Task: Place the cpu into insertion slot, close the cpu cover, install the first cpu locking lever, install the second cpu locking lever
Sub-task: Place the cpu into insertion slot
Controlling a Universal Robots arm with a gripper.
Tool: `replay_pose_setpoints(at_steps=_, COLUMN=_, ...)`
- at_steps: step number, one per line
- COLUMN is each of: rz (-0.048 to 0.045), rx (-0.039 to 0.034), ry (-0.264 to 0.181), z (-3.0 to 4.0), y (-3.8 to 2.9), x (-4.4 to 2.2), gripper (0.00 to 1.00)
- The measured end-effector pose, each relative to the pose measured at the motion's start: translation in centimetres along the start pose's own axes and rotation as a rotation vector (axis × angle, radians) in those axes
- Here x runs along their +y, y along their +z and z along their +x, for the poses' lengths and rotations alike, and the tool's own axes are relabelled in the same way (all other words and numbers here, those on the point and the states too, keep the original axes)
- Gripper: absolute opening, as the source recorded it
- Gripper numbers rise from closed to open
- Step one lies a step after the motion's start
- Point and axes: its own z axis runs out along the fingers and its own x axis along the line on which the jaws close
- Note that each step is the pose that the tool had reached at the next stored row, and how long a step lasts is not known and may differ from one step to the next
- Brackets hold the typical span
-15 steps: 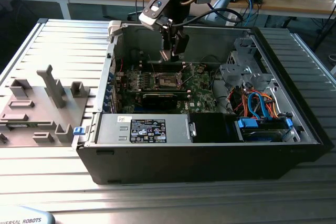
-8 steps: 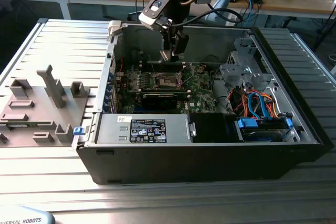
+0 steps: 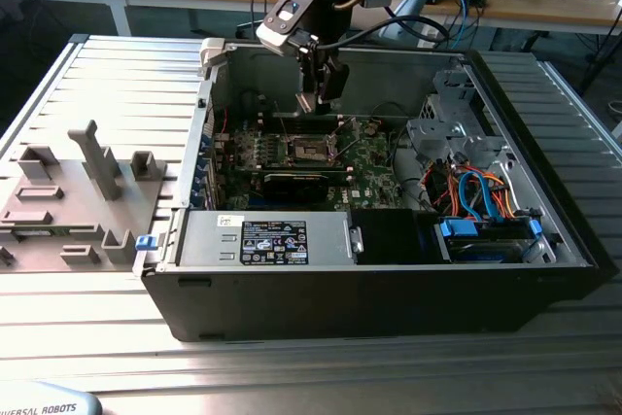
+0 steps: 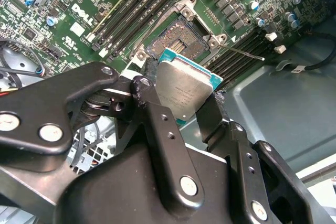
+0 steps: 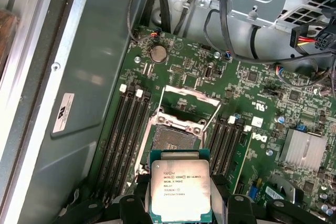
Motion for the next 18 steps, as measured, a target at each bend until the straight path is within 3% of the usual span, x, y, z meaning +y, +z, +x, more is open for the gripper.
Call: replay_pose_setpoints(at_steps=18, rz=0.0002, rx=-0.0003, ry=0.02, z=0.0, y=0.04, x=0.0, gripper=0.54)
